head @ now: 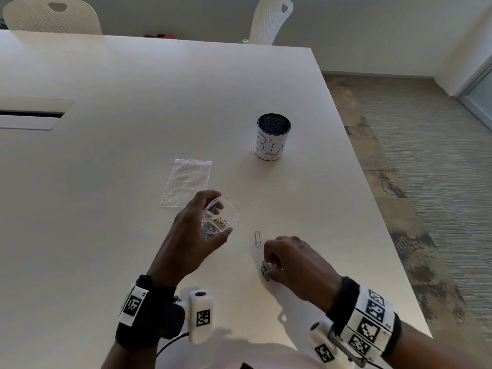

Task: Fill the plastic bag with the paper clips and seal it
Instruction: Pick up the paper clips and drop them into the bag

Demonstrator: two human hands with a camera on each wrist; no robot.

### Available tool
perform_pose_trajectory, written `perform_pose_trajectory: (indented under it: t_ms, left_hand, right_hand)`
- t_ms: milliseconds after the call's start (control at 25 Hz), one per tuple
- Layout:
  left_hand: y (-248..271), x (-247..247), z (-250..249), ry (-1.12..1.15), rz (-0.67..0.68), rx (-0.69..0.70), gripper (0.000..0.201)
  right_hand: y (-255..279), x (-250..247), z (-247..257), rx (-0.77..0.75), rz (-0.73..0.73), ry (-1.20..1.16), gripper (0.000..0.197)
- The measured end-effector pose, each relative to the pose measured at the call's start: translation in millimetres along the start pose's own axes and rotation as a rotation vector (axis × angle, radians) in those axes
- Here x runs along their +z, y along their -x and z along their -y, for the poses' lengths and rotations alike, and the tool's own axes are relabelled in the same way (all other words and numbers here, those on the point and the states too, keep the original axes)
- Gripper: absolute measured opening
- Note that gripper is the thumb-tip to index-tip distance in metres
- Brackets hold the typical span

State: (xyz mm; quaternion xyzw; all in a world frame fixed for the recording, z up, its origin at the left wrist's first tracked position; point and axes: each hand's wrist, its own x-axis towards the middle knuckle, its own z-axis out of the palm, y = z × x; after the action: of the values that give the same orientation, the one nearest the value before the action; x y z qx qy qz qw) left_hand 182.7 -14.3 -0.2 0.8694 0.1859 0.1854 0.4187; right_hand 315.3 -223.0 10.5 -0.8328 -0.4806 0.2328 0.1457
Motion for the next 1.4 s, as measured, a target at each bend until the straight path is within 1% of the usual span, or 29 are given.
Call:
perform_pose_trajectory:
  t_ms: [160,320,520,680,840,920,1000,1080,1160,1200,1320,1400]
  left_hand:
    - [-0.8,-0.6,0.6,-0.003,-0.002,-0.009,0.061]
    - [-1.3,0.7,0.0,0.003,-0.006,-0.019,0.063]
    - [-0.8,0.1,0.8,-0.017,-0.009,-0.017,0.063]
    - [-0.3,-0.4,1.4,-0.014,-0.013,-0.012,0.061]
    - [-0.4,-0.1,2.1,-0.011,-0.01,-0.009,0.061]
    - [0.1,-0.7,1.7,-0.008,-0.012,-0.013,0.062]
    - [0.7,-1.6,1.6,-0.008,-0.016,-0.016,0.062]
    - [1.2,-1.7,1.6,-0.013,-0.015,-0.008,0.061]
    - [1.6,-1.6,0.9,-0.012,-0.01,-0.009,0.06]
    - [1.5,-1.6,0.0,-0.013,-0.008,-0.012,0.059]
    - [1.5,-1.9,-3.2,-0.019,-0.012,-0.03,0.059]
    - [1.6,-2.2,-4.8,-0.015,-0.015,-0.039,0.057]
  right_hand:
    - [-2.8,0.7,6.1,0.022,0.016,0.009,0.008]
    - [-7.9,4.1,13.2,0.045,0.042,0.064,0.018]
    - [-9.4,5.3,16.0,0.044,0.085,0.09,0.019]
    - [-7.7,5.4,18.3,0.013,0.08,0.185,0.013]
    - [-12.2,3.8,23.8,-0.02,0.051,0.266,0.017]
    - [-15.7,-6.2,25.0,-0.052,0.007,0.233,0.014]
    - [-19.9,-21.9,26.7,-0.092,-0.081,0.118,0.008]
    - [-26.5,-36.2,31.4,-0.155,-0.213,-0.104,0.003]
    - [-36.0,-45.2,41.4,-0.227,-0.329,-0.311,0.007]
    - [-41.0,-47.4,47.7,-0.263,-0.365,-0.363,0.007]
    - [-54.0,-44.9,63.4,-0.383,-0.389,-0.344,0.01]
    - [-58.6,-42.4,68.3,-0.412,-0.38,-0.315,0.013]
